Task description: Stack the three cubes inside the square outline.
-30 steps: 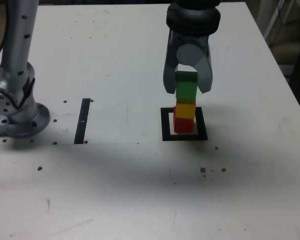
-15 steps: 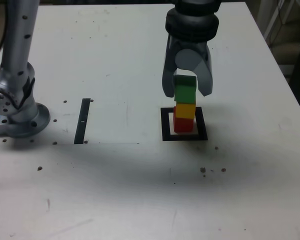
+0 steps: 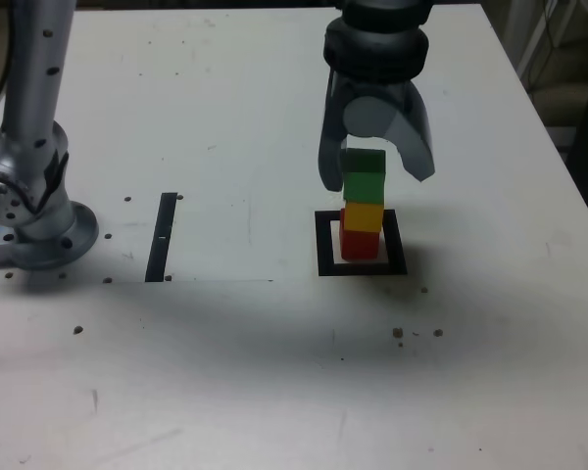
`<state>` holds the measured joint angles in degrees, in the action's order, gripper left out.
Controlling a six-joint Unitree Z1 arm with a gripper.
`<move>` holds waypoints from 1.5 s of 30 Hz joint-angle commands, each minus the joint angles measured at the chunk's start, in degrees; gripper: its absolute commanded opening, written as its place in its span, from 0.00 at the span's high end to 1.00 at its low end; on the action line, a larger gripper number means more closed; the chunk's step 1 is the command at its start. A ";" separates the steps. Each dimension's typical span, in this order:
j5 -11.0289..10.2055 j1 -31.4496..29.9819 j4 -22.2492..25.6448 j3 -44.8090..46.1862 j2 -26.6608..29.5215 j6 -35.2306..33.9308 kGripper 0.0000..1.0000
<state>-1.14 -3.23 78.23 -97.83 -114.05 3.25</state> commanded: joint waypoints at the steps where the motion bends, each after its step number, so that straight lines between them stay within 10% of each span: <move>1: -0.14 -0.13 -0.11 0.37 1.06 -0.10 0.00; 23: -4.67 -0.04 -0.33 12.35 16.08 -2.10 0.00; 45: -3.81 0.12 -9.50 43.22 29.03 -5.31 0.00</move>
<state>-5.11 -3.18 69.23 -55.27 -85.80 -1.76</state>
